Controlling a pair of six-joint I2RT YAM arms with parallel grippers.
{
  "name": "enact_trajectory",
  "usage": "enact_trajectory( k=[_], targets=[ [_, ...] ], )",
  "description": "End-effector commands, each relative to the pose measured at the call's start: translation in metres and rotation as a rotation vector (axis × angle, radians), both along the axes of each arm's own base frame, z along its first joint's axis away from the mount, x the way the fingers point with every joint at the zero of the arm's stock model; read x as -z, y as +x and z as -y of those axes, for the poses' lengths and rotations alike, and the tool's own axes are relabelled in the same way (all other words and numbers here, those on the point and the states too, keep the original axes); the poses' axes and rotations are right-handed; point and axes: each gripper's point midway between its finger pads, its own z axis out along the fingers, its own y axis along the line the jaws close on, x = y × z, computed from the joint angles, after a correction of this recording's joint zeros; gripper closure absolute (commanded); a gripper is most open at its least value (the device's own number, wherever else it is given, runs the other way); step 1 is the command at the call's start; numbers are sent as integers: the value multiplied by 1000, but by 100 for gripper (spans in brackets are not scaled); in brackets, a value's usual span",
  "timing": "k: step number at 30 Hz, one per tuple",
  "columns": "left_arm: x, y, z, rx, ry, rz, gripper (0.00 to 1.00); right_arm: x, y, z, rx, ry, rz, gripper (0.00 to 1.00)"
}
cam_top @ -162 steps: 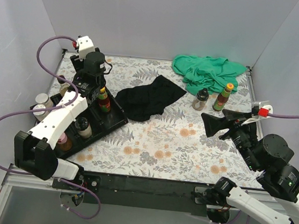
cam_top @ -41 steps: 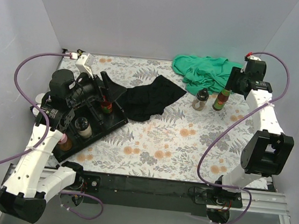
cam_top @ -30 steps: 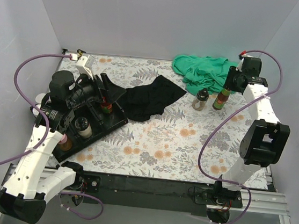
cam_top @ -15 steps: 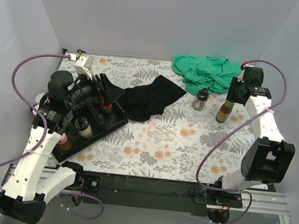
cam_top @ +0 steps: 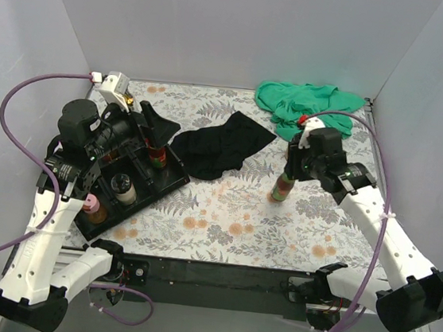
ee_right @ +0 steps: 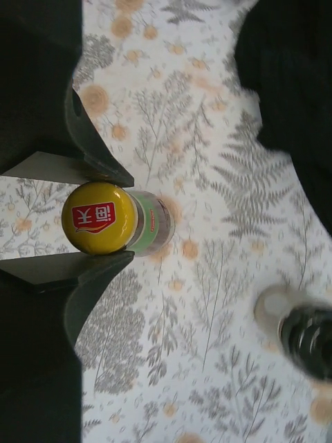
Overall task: Organize the condiment bottles
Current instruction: Move the bottle to the center of the board.
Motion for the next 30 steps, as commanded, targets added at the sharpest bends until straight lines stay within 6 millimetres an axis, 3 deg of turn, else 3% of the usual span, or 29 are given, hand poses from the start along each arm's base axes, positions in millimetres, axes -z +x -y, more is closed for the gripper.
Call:
enact_trajectory(
  k=[1,5,8,12,15,16,21,25,30],
  targets=[
    [-4,-7,0,-1,-27,-13,2,-34,-7,-58,-103,87,127,99],
    [3,-5,-2,-20,-22,-33,2,-26,-35,-104,-216,91,120,99],
    [5,-6,-6,-40,-16,-35,2,-21,-49,-124,-252,97,117,99],
    [8,-7,-9,-59,-14,-31,2,-8,-57,-140,-272,68,123,96],
    [16,-6,-10,-70,-16,-56,2,3,-63,-146,-298,38,128,86],
    [20,-6,-10,-69,-16,-68,2,4,-67,-149,-309,32,129,76],
    [25,-8,-2,-23,-19,-92,2,-11,-68,-151,-290,53,168,47],
    [33,2,-4,-50,-12,-129,2,-37,-69,-148,-275,105,206,5],
    [27,3,0,-37,-43,-148,2,-65,-76,-135,-270,169,261,1]
  ],
)
